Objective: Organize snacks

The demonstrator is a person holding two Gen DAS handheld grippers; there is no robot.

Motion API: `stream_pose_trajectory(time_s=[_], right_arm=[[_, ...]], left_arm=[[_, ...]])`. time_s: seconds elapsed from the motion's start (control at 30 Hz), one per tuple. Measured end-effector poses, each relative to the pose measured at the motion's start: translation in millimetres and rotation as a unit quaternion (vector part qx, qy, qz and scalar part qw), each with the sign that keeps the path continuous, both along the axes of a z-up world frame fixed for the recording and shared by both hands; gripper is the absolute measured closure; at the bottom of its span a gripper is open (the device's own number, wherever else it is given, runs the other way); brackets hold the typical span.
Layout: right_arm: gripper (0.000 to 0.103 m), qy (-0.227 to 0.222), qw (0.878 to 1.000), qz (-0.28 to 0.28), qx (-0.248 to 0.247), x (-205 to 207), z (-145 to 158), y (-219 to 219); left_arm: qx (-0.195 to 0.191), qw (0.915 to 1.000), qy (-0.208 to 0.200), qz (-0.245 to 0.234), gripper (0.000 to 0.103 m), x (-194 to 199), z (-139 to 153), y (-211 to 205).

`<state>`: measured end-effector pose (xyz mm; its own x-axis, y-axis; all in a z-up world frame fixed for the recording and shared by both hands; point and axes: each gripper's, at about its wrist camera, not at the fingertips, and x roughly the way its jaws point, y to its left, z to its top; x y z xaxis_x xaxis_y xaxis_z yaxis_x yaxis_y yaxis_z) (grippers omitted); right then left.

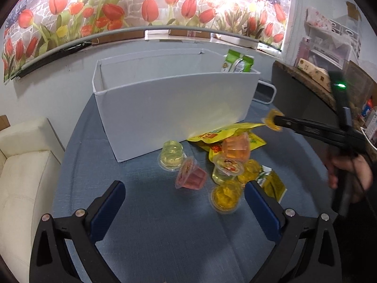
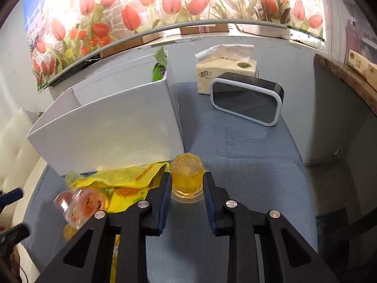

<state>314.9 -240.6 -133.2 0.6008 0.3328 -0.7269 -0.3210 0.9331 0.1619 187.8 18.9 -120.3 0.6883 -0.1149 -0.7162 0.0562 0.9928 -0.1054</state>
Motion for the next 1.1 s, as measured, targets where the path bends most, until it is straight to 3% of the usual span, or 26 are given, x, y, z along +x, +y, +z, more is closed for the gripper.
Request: stream_pose_trajectory(time_s=[0.13,0.17,0.37,0.4,0.43,0.47,0.53,0.77,1.1], right_arm=[[0.076,0.007,1.0,0.004,-0.011,-7.7,-7.7,-2.3],[0.084,0.013,1.0,0.003,-0.008,-8.9,-11.0,-5.2],[0.083,0.01,1.0,0.003,-0.013,-8.6,-7.1,-7.5],[0.081,0.012,1.0,0.002,-0.015,-8.4,-7.7,-7.1],[0.069,0.014,1.0,0.002,-0.015,-7.6,-8.6,-7.0],[0.051,0.018,1.0,0.001,-0.019,-6.3,-11.1,-6.4],[0.041,0.024,0.999,0.004,-0.02,-4.2,-16.3,-5.3],[0.041,0.031,0.998,0.01,-0.045,4.3,-34.9,5.0],[0.041,0.031,0.999,-0.002,-0.021,37.9,-35.6,6.9]], left_arm=[[-0.006,0.9999,0.012,0.007,0.0,3.1,-8.7,2.0],[-0.01,0.9999,0.012,0.005,0.0,2.2,-9.5,2.2],[-0.008,0.9999,0.011,-0.002,0.0,-1.2,-6.6,-0.3],[-0.008,0.9999,0.008,-0.003,0.0,-2.1,-5.4,-1.1],[-0.007,0.9999,0.007,-0.005,0.0,-2.6,-4.4,-2.1],[-0.005,1.0,0.006,-0.006,0.0,-2.6,-3.7,-3.0],[-0.005,0.9999,0.006,-0.007,0.0,-2.7,-2.9,-3.9],[-0.008,0.9999,0.006,-0.006,0.0,-4.7,-4.1,-0.5],[-0.012,0.9998,0.012,-0.006,0.0,-3.2,-8.3,2.9]])
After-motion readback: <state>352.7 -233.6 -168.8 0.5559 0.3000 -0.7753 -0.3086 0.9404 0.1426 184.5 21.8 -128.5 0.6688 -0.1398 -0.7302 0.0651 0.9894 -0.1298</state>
